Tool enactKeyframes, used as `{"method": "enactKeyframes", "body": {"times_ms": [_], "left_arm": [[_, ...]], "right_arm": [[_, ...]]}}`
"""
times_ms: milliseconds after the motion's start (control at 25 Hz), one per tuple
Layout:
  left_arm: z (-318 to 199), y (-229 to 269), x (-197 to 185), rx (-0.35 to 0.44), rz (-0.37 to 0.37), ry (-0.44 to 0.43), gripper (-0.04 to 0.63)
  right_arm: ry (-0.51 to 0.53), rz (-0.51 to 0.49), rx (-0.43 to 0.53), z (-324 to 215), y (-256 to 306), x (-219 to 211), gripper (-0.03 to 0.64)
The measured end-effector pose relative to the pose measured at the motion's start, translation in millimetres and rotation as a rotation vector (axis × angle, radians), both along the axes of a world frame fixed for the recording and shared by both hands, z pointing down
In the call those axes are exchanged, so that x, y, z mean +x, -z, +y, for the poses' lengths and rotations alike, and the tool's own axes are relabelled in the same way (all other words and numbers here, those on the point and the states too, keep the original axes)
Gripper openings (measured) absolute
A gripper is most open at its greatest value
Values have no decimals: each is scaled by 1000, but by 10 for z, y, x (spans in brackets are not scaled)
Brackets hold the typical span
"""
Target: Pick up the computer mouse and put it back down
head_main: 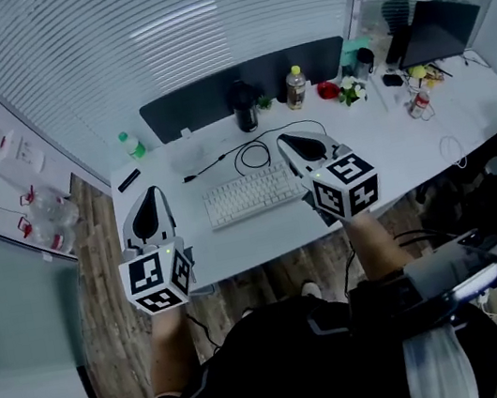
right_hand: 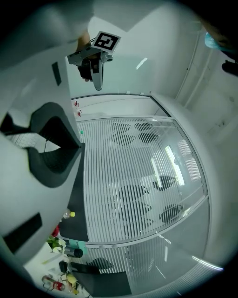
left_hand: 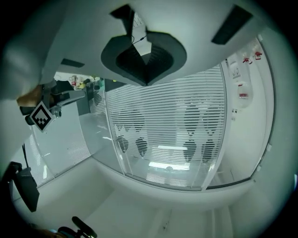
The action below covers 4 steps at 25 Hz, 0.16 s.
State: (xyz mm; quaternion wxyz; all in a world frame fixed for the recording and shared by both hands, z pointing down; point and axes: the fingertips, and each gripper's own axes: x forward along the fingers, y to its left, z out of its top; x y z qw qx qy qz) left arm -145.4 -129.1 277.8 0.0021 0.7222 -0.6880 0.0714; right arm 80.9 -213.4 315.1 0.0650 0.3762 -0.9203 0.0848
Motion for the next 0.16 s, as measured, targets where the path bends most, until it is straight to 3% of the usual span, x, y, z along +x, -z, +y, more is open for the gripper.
{"method": "enactKeyframes", "body": {"times_ms": [160], "left_arm": [[-5, -153, -59, -17, 36, 35, 29]], "right_arm": [[14, -10, -1, -10, -82, 16, -2]]}}
